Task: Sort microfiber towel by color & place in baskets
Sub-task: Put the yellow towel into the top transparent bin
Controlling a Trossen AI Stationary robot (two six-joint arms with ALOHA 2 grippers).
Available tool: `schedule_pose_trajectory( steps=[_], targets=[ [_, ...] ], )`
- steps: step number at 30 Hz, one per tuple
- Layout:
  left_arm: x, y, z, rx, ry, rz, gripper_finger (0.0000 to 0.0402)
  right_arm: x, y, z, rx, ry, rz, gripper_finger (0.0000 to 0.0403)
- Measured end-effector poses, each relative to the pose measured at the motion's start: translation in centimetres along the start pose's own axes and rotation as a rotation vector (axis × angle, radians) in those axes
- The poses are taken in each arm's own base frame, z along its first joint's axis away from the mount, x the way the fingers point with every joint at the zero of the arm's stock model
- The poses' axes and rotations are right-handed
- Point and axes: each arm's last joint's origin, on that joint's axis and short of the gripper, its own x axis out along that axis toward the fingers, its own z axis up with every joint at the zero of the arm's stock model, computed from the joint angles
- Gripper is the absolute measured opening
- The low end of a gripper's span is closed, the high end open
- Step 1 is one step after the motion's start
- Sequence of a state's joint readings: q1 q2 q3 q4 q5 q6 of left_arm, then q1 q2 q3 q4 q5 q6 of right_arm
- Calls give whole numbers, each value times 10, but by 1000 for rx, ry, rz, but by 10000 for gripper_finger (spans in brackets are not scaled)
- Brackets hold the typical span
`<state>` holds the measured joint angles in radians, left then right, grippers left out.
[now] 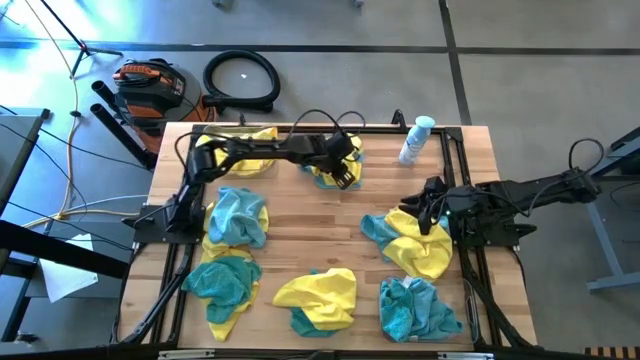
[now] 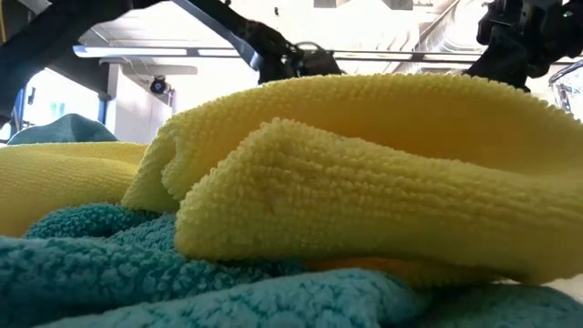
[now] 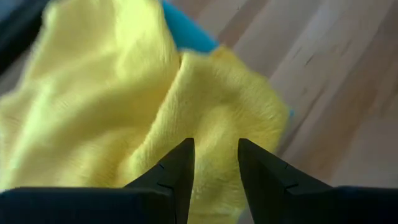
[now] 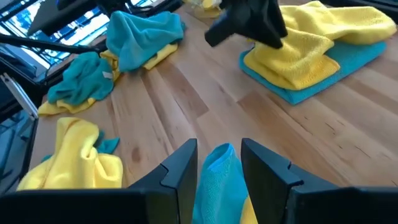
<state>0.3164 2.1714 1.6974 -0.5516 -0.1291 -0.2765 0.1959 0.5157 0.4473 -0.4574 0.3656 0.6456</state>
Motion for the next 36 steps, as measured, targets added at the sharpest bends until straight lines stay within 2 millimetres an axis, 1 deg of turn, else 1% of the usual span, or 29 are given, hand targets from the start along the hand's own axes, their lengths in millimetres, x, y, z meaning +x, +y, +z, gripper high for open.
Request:
schedule_pose_trajectory(
  steps=[4,6,7,10,11,13,15,18,21,24,27,30,33,36],
  targets=[
    [23,0,-11,21,59,17,111,-1,-1,-1,-2,4,-5,119],
    [29,0,-14,36,84,10,98,-2,-1,0,-1,-1,-4,119],
    [30,0,-15,37,88,11,85,-2,-2,0,-1,-2,-5,119],
    [26,0,-15,35,90,10,25,-2,-2,0,0,-4,-7,119],
    [23,-1,-13,30,84,10,13,-2,-2,0,0,-4,-7,119],
    [9,-1,-7,23,46,24,10,-2,-2,0,0,-5,-8,119],
    [-10,-2,0,36,-6,40,5,-2,-2,0,-1,-8,-12,119],
    [-46,-2,11,52,-86,54,2,-2,-2,0,-18,-7,-14,119],
    [-92,-1,19,46,-177,95,1,-2,-2,0,-27,-7,-15,119],
    [-141,3,21,49,-254,163,1,-2,-2,0,-27,-6,-15,119],
    [-190,8,16,35,-330,262,1,-2,-2,0,-27,-6,-15,119],
    [-235,15,5,19,-390,364,0,-2,-2,0,-27,-11,-21,119],
    [-271,23,-9,-22,-427,459,0,-2,-2,0,-27,-11,-22,119],
    [-301,31,-26,-68,-450,533,0,-2,-2,0,-27,-12,-22,119]
  ],
)
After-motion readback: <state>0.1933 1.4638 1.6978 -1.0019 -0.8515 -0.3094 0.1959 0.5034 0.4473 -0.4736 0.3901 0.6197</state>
